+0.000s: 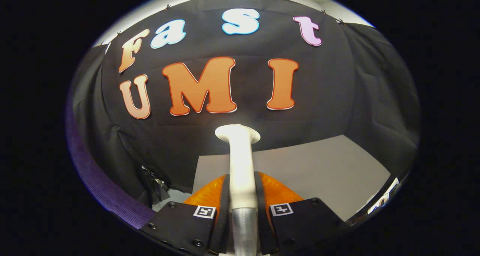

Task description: Iron the clothes twice with a garment steamer, once on the left side and once on the right side.

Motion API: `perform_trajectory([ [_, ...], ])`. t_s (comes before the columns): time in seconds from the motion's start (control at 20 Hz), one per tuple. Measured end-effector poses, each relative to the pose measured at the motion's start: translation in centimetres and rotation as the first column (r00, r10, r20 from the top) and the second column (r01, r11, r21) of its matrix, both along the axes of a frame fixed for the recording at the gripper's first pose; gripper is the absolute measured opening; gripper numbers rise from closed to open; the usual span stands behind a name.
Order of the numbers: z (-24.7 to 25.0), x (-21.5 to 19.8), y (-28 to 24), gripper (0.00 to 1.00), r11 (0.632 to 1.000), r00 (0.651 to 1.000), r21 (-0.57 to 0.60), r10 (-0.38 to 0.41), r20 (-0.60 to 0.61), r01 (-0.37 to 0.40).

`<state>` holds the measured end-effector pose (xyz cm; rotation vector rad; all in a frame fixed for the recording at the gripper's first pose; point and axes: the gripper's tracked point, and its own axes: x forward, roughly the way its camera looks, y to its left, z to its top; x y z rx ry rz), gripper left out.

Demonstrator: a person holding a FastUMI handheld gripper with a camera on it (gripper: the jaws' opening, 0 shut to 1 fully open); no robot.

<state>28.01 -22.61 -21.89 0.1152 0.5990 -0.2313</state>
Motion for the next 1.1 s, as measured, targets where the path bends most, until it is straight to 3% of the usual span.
perform_trajectory([
  [0.3,4.6,-2.9,1.1,0.39,1.0,0.995,0.002,0.0,0.104,0.0],
  [0.75,13.4,-10.5,2.4,0.39,0.997,0.958,-0.019,-0.069,0.279,0.077],
  [1.1,19.2,-18.2,7.3,0.39,0.996,0.928,-0.085,0.008,0.373,0.026],
])
